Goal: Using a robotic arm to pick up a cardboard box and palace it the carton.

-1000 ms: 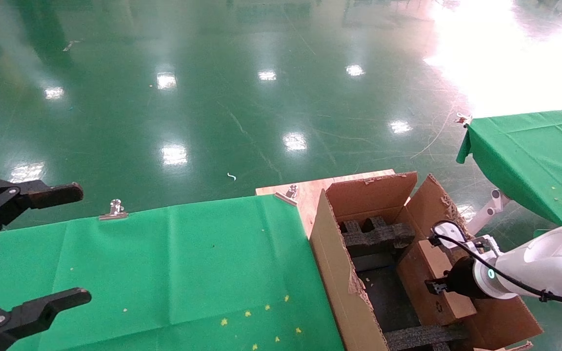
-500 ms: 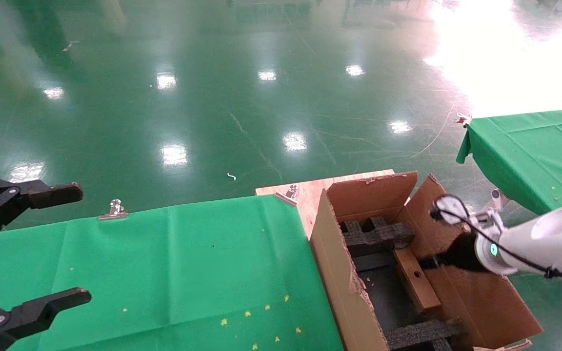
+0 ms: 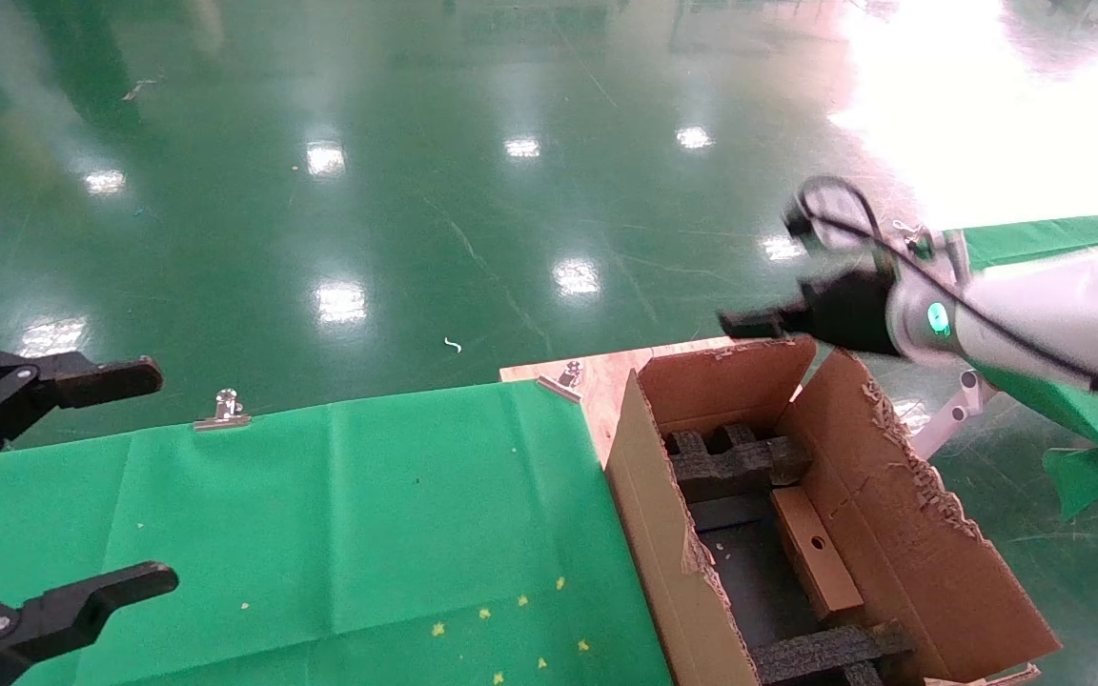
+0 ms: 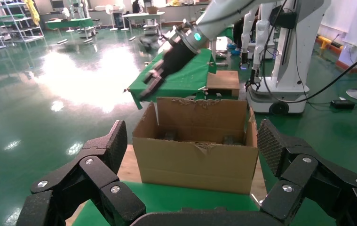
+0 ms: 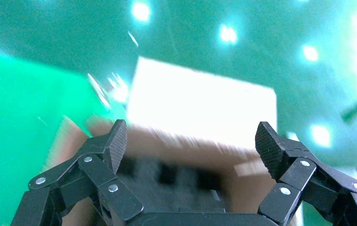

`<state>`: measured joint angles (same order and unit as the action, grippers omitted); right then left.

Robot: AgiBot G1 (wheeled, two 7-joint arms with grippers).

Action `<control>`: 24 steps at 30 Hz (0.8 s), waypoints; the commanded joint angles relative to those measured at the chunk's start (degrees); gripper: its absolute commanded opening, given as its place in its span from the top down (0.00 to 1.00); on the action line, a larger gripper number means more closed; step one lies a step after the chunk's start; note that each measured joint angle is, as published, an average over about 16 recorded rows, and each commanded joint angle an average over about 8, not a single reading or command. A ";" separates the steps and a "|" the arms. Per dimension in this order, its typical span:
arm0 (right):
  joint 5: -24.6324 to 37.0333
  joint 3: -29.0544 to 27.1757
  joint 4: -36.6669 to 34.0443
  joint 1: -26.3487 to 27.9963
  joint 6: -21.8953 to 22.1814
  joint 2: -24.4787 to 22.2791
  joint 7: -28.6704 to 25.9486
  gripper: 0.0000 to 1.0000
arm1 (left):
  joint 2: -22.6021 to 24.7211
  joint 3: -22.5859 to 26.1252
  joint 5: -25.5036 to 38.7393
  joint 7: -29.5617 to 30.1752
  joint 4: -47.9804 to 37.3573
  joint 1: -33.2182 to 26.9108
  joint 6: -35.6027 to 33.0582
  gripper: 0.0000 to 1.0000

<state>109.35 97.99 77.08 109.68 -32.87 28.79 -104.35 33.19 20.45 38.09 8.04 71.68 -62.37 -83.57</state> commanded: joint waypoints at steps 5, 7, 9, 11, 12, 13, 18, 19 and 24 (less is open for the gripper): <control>-8.88 -2.43 1.07 3.24 2.48 0.84 7.58 0.00 | 0.00 0.00 0.00 0.00 0.00 0.00 0.01 0.00; -11.70 -3.04 1.26 3.92 2.61 1.05 9.52 0.00 | -0.01 0.00 -0.01 0.00 -0.01 0.00 0.01 0.00; -13.22 -3.41 1.39 4.33 2.67 1.18 10.45 0.00 | -0.01 0.00 -0.01 0.00 -0.02 0.01 0.02 0.00; -14.46 -3.72 1.47 4.66 2.72 1.28 11.21 0.00 | -0.02 0.00 -0.01 -0.01 -0.02 0.01 0.02 0.00; -14.58 -3.72 1.46 4.65 2.67 1.29 11.01 0.00 | -0.02 0.00 -0.01 -0.01 -0.02 0.01 0.02 0.00; -14.16 -3.59 1.39 4.49 2.59 1.24 10.69 0.00 | -0.02 0.00 -0.01 -0.01 -0.02 0.01 0.02 0.00; -13.54 -4.07 1.24 3.62 1.93 1.19 10.83 0.00 | -0.02 0.00 -0.01 -0.01 -0.02 0.01 0.02 0.00; -13.81 -4.59 1.20 3.22 1.54 1.22 11.35 0.00 | -0.02 0.00 -0.01 -0.01 -0.02 0.01 0.02 0.00; -17.43 -9.67 0.93 -0.07 -1.97 1.57 16.75 0.00 | -0.03 0.00 -0.02 -0.01 -0.02 0.01 0.02 0.00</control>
<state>91.70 87.89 77.97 109.26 -35.19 30.37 -87.15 33.16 20.45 38.07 8.03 71.66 -62.36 -83.55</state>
